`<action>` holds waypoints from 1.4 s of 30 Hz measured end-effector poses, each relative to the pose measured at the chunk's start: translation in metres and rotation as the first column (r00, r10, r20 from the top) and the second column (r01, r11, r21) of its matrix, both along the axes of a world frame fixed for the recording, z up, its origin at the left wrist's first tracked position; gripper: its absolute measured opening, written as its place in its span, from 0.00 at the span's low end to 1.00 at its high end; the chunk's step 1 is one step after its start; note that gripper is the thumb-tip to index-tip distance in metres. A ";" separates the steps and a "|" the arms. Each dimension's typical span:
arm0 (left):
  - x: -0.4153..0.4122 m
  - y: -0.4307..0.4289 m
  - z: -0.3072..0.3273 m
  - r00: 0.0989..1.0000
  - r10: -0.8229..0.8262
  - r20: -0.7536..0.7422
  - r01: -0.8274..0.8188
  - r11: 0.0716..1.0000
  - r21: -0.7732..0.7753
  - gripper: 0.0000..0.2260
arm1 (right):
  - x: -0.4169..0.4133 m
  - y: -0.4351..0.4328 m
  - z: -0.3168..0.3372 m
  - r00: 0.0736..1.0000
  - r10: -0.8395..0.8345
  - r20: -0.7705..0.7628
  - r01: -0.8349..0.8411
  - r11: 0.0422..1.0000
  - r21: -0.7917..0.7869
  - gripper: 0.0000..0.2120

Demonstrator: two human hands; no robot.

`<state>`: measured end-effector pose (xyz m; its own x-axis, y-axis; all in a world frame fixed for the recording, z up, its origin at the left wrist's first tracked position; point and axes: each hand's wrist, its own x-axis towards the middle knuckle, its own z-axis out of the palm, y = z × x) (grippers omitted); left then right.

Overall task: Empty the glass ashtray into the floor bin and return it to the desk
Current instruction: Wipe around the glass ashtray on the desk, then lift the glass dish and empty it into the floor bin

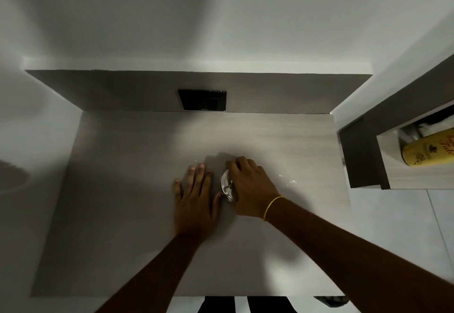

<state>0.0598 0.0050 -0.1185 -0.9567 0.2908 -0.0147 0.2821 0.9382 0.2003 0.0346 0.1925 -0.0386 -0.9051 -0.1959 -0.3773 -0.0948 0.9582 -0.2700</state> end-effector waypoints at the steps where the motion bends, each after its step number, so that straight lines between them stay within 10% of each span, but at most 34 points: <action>1: 0.000 0.000 -0.001 1.000 -0.003 0.000 0.003 1.000 -0.003 0.29 | 0.002 0.000 0.000 1.000 -0.002 -0.001 0.002 1.000 -0.008 0.44; 16: 0.002 0.000 -0.003 0.999 0.016 -0.050 -0.014 0.999 0.040 0.28 | 0.030 0.044 0.009 0.961 -0.275 -0.035 0.245 0.902 -0.356 0.54; 27: 0.002 -0.001 -0.006 0.999 0.013 -0.039 -0.012 1.000 0.020 0.28 | 0.057 0.095 -0.019 0.901 -0.424 -0.096 0.412 0.903 -0.121 0.54; 37: 0.000 -0.002 -0.010 0.999 0.012 -0.039 -0.011 1.000 0.008 0.29 | 0.065 0.075 -0.019 0.885 -0.427 -0.187 0.431 0.902 -0.022 0.46; 42: 0.001 -0.001 -0.009 1.000 0.011 -0.026 -0.011 1.000 0.013 0.29 | 0.059 0.028 -0.011 0.799 -0.523 -0.297 0.435 0.844 -0.314 0.29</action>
